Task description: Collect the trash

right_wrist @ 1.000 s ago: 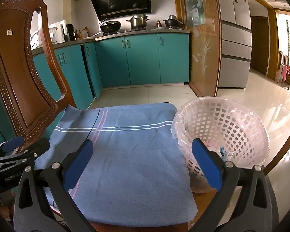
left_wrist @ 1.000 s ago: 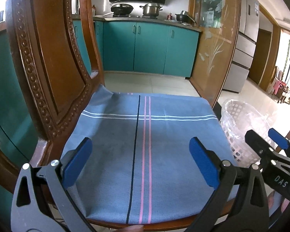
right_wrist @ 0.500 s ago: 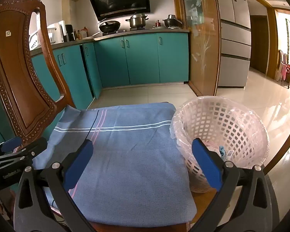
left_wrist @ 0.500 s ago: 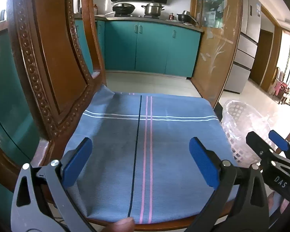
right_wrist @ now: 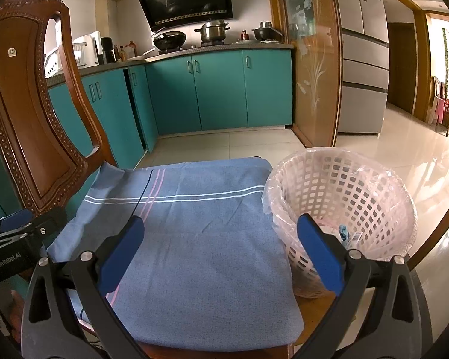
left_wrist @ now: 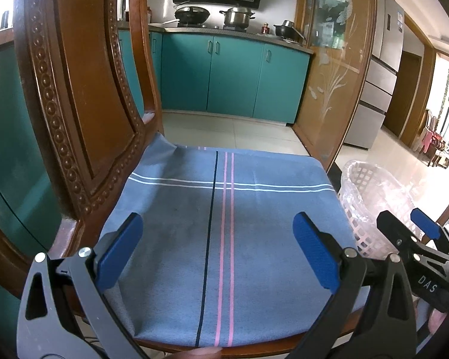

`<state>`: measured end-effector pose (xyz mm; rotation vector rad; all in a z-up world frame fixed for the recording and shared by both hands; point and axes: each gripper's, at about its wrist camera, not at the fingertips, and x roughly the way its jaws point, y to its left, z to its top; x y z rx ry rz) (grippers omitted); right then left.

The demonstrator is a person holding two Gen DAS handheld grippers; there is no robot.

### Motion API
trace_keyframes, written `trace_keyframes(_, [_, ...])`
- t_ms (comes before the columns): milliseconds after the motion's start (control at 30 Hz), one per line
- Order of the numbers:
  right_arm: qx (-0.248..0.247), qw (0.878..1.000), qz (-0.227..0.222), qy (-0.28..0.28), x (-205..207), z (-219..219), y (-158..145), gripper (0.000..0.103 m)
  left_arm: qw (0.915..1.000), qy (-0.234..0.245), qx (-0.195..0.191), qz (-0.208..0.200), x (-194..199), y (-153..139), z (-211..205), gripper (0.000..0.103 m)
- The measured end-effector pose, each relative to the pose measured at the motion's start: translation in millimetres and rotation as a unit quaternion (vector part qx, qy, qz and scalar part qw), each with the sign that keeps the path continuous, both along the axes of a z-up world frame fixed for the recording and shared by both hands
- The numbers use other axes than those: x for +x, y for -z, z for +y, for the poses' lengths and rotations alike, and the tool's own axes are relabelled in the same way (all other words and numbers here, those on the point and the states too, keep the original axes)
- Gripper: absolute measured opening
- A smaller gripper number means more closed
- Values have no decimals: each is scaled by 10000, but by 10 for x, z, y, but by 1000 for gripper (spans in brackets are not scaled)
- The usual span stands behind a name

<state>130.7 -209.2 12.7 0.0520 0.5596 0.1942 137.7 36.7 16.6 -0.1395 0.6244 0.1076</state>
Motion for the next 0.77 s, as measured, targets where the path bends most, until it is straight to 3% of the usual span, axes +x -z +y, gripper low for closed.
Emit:
trace_keyframes(267, [3,10000,8,-10,2,-5,4,99,10000,67,-72,-11,-16,-4,-10,100])
trace_keyframes(567, [7,10000,47,-48,10,-19,19,99,9996,-155,171,138,-28,18,-28,100])
trace_keyframes(767, [2,10000,44,-46,12,-15,20,99,9996,-120,31,248,-10,32,23,100])
